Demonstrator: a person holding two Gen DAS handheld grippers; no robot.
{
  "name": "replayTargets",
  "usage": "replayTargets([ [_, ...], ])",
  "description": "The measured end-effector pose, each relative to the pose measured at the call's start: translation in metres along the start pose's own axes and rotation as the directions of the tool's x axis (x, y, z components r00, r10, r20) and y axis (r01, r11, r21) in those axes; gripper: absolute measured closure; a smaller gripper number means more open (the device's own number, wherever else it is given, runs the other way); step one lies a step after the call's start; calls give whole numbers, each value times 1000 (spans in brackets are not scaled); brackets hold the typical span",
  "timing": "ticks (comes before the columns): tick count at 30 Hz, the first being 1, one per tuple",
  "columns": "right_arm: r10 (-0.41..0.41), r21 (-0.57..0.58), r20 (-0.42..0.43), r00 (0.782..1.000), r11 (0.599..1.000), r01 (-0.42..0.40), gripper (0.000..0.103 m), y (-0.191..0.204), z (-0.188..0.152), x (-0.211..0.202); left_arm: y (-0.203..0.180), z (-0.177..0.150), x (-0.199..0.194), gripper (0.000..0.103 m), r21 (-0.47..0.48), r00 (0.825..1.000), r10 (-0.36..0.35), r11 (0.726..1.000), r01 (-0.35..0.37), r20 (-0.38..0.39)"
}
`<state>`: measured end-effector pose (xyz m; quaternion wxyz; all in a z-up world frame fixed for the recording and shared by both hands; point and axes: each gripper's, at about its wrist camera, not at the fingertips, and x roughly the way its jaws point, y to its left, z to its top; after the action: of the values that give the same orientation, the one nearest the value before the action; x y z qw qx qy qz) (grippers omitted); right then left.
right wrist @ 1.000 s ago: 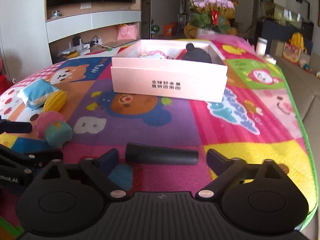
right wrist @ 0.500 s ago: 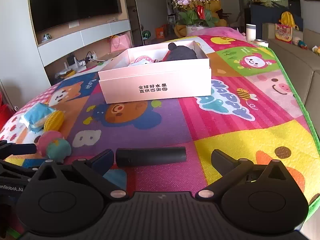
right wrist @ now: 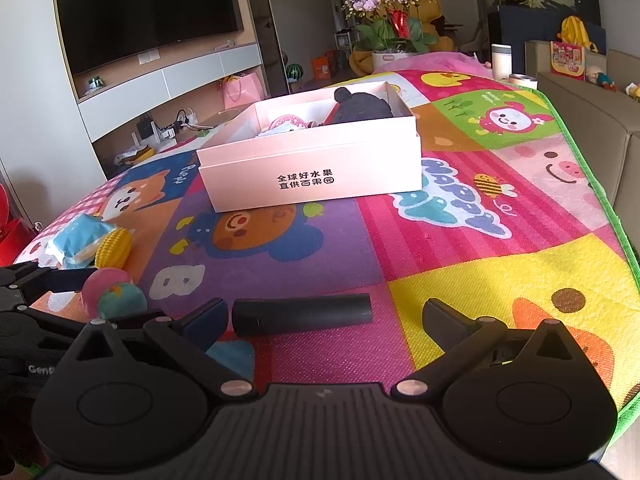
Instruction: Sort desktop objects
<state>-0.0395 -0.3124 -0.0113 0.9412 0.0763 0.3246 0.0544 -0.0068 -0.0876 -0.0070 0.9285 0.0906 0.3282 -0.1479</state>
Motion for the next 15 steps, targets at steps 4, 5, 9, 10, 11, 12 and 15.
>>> replayTargets([
  [4,0,0,0,1000,1000,0,0,0,0,0,10,-2,-5,24,-58,1000,-24,998,24,1],
  [5,0,-1,0,1000,1000,0,0,0,0,0,10,-3,-7,24,-55,1000,-25,998,25,3],
  [9,-17,-43,2,1000,999,17,0,4,-2,-5,11,-11,-21,24,-54,999,-37,998,38,7],
  [10,-24,-75,-1,1000,997,24,0,6,-4,-7,11,-15,-25,24,-55,999,-43,998,43,6],
  [11,-32,-107,-5,999,994,31,0,9,-7,-9,10,-18,-28,24,-54,999,-48,997,48,2],
  [12,-49,-145,-13,999,988,46,0,12,-10,-11,9,-21,-30,24,-51,999,-53,997,53,-1],
  [15,-96,-223,-15,995,971,90,0,17,-21,-17,4,-28,-34,23,-24,998,-57,998,57,-2],
])
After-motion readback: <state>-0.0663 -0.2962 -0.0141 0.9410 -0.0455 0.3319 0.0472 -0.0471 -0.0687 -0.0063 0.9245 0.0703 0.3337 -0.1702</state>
